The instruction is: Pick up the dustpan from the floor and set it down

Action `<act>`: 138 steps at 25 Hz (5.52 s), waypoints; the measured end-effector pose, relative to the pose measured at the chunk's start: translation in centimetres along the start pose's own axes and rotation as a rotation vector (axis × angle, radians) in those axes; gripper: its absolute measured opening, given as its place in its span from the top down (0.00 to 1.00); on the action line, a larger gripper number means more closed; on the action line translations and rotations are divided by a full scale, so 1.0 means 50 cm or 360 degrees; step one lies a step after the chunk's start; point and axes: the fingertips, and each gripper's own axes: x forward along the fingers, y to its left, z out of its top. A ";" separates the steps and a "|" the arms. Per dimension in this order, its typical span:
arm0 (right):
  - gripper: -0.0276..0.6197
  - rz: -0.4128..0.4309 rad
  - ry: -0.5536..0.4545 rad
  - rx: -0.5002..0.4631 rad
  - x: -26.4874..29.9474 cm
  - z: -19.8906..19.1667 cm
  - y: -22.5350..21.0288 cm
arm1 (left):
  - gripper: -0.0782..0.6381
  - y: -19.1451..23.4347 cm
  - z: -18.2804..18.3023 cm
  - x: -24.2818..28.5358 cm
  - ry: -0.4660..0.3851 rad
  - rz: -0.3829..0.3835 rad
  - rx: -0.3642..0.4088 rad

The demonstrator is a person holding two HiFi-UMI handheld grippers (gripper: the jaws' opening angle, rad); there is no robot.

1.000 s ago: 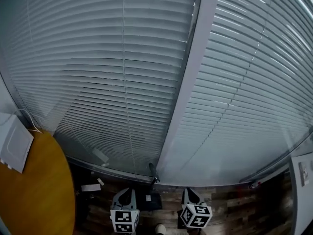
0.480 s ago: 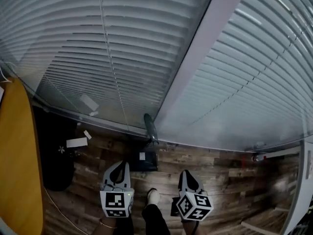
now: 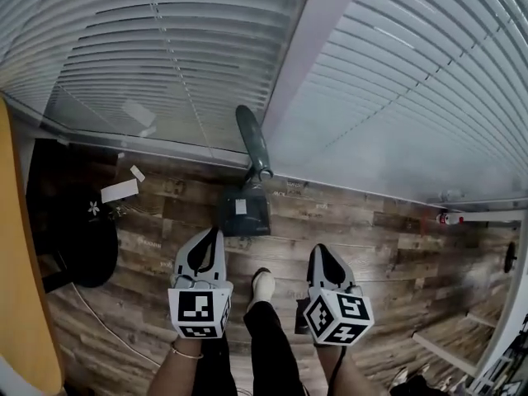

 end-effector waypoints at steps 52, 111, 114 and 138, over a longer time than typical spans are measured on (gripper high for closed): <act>0.91 -0.0058 0.0091 0.0153 0.008 -0.035 -0.093 | 0.58 -0.063 0.098 0.207 -0.0067 -0.0098 0.0212; 0.91 0.0255 -0.0520 -0.0173 -0.282 0.465 0.217 | 0.76 -0.041 0.602 -0.270 -0.0466 0.0042 0.0158; 0.91 0.0268 -0.0650 -0.0198 -0.313 0.552 0.245 | 0.76 -0.025 0.680 -0.302 -0.0542 0.0041 0.0188; 0.91 0.0604 -0.0643 -0.0386 -0.301 0.654 0.426 | 0.76 0.092 0.746 -0.421 -0.0629 0.0349 0.0100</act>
